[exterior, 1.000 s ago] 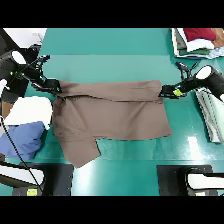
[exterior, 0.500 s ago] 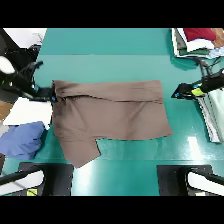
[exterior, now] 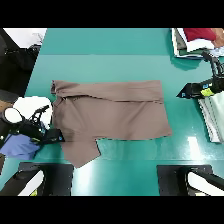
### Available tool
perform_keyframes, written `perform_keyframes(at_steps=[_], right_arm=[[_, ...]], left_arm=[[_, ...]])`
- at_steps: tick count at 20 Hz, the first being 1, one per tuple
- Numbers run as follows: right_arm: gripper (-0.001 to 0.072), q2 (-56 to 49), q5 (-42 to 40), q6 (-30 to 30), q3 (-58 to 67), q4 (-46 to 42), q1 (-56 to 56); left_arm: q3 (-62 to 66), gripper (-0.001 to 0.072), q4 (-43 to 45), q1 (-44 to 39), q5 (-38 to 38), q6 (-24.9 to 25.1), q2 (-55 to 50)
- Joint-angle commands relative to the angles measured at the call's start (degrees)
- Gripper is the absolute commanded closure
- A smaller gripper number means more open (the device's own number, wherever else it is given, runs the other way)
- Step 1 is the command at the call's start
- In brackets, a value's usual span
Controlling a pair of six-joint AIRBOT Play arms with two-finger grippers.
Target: Fold the shirts.
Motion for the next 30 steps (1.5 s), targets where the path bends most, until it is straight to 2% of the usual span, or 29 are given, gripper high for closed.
perform_keyframes(at_steps=[1,9,10,11,12,13,16,19,21,25,28,30], right_arm=[[0.0302,0.3,0.2,-0.6,0.0,0.0,1.1],[0.0302,0.3,0.6,-0.6,0.0,0.0,1.1],[0.0303,0.3,1.0,-0.6,0.0,0.0,1.1],[0.0302,0.3,1.6,-0.6,0.0,-0.2,1.1],[0.0303,0.3,2.4,-1.2,0.0,-0.2,1.0],[0.0303,0.3,3.7,-1.8,0.0,-0.2,0.5],[0.0302,0.3,7.5,-1.8,-0.5,-0.2,-3.2],[0.0295,2.3,6.6,-1.8,-9.7,-0.2,-9.3],[0.0105,2.8,4.8,-1.9,-18.7,0.0,-12.9],[0.0107,-0.2,0.0,-2.7,-31.5,3.7,-15.2],[0.0111,-3.1,-3.9,-5.9,-35.1,10.4,-14.3],[0.0115,-4.5,-5.6,-5.9,-35.3,10.5,-12.6]], left_arm=[[-4.3,0.0043,-3.6,0.0,3.4,-1.7,2.3],[-7.3,0.0043,-4.7,0.0,6.3,-1.7,2.2],[-7.2,0.012,-4.7,0.0,6.1,-1.7,2.2],[-7.2,0.0416,-4.8,0.0,6.1,-1.8,2.2],[-7.2,0.0634,-5.6,0.0,6.4,-1.7,2.3],[-7.2,0.0682,-6.7,0.0,6.7,-1.7,2.3],[-5.7,0.0683,-7.2,0.0,5.6,-1.6,2.4],[-1.6,0.0683,-7.9,0.0,3.7,-0.1,2.4],[0.8,0.0683,-9.0,0.0,3.8,-0.1,2.4],[1.9,0.0683,-10.0,0.0,5.0,-0.1,2.3],[1.9,0.0683,-10.0,0.0,4.9,0.0,2.3],[1.9,0.0682,-10.0,0.0,4.9,0.3,2.3]])
